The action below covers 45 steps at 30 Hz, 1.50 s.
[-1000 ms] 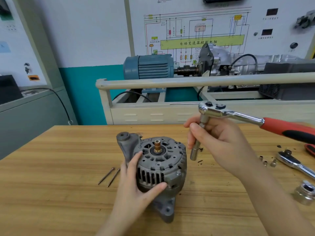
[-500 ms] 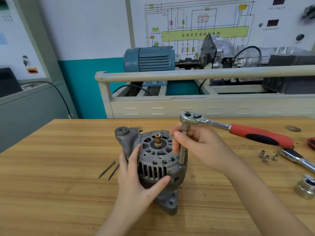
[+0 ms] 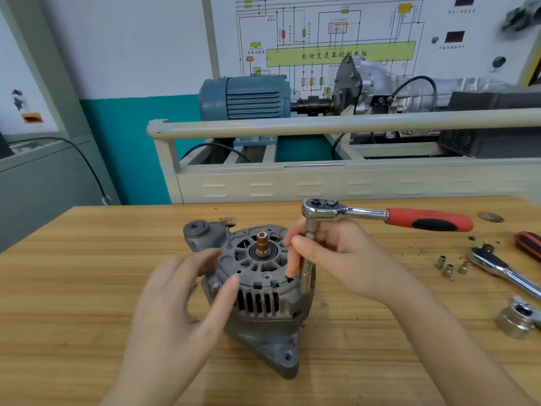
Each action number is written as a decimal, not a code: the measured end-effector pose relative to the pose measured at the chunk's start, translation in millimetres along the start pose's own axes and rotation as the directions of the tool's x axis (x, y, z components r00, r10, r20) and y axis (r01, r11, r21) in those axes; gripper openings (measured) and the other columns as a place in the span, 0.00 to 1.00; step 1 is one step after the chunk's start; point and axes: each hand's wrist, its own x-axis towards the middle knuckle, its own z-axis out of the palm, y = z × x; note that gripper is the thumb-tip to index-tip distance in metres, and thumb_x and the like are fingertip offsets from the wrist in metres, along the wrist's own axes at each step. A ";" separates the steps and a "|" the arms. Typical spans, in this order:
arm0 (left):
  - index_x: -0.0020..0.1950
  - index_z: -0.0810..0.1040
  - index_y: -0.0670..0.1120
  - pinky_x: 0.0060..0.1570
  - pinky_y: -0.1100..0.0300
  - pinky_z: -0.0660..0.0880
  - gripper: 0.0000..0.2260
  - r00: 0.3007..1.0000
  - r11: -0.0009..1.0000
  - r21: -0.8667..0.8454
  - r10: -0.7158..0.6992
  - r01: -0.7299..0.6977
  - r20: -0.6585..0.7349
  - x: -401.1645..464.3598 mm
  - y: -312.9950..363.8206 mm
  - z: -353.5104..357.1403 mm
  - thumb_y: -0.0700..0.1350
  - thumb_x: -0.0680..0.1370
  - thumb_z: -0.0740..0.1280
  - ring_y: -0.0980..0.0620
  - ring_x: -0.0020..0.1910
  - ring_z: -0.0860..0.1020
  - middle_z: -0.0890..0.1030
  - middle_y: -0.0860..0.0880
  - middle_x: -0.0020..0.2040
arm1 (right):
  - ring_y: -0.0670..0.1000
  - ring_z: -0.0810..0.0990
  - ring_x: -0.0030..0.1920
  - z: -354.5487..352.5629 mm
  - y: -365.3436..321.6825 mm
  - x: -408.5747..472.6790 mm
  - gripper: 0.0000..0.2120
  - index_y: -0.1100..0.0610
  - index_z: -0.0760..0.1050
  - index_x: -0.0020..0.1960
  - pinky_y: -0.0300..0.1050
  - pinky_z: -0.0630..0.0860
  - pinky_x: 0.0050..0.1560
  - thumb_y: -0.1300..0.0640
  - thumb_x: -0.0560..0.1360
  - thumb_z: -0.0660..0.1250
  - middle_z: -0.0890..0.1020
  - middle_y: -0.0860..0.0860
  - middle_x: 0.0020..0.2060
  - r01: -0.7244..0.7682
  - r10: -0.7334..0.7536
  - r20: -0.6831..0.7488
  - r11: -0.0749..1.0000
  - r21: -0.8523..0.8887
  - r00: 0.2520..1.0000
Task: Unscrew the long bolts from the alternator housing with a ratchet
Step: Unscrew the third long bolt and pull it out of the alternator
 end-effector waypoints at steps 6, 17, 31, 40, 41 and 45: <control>0.58 0.71 0.60 0.49 0.73 0.70 0.15 0.873 0.866 -0.498 0.214 0.039 0.439 45.5 32.4 29.8 0.57 0.73 0.66 0.69 0.50 0.75 0.79 0.67 0.48 | 0.40 0.79 0.44 -4.6 -4.4 -2.5 0.09 0.53 0.77 0.47 0.34 0.74 0.47 0.58 0.78 0.59 0.81 0.46 0.41 -0.011 0.017 0.048 0.992 -0.128 0.999; 0.47 0.80 0.53 0.51 0.63 0.73 0.06 0.915 0.768 -0.641 0.264 -0.009 0.304 63.8 33.0 42.2 0.50 0.72 0.69 0.60 0.50 0.78 0.81 0.55 0.49 | 0.41 0.78 0.44 -11.7 -43.4 -30.8 0.16 0.47 0.73 0.56 0.38 0.76 0.45 0.41 0.75 0.54 0.79 0.44 0.47 0.002 0.117 0.134 0.744 -0.668 0.984; 0.43 0.81 0.54 0.38 0.71 0.73 0.09 0.929 0.743 -0.667 0.283 -0.056 0.237 62.5 29.9 50.5 0.55 0.68 0.65 0.61 0.36 0.79 0.82 0.56 0.35 | 0.39 0.71 0.37 -36.0 -74.1 6.0 0.19 0.50 0.71 0.47 0.34 0.67 0.39 0.42 0.69 0.47 0.75 0.43 0.38 0.009 0.044 0.045 0.610 -0.792 0.998; 0.45 0.80 0.50 0.44 0.70 0.73 0.09 0.817 0.679 -0.734 0.423 -0.001 0.391 64.1 21.3 58.6 0.50 0.73 0.62 0.61 0.42 0.81 0.83 0.57 0.40 | 0.46 0.71 0.32 -29.3 -44.8 6.4 0.22 0.58 0.76 0.43 0.42 0.69 0.32 0.42 0.75 0.51 0.76 0.48 0.31 0.162 -0.212 0.038 0.610 -0.776 0.977; 0.45 0.80 0.50 0.45 0.70 0.74 0.09 0.807 0.661 -0.750 0.430 0.024 0.405 64.3 21.0 57.8 0.50 0.73 0.61 0.60 0.41 0.81 0.83 0.56 0.39 | 0.46 0.72 0.33 -31.8 -45.0 7.0 0.22 0.58 0.76 0.44 0.41 0.69 0.33 0.43 0.75 0.51 0.76 0.47 0.33 0.193 -0.219 0.069 0.617 -0.763 0.973; 0.43 0.80 0.49 0.44 0.66 0.76 0.07 0.801 0.645 -0.762 0.425 0.060 0.423 63.4 21.0 56.9 0.48 0.74 0.63 0.56 0.37 0.81 0.82 0.58 0.35 | 0.47 0.72 0.35 -41.0 -43.7 7.6 0.19 0.61 0.77 0.47 0.39 0.68 0.35 0.47 0.75 0.55 0.77 0.50 0.35 0.291 -0.245 0.167 0.666 -0.687 0.955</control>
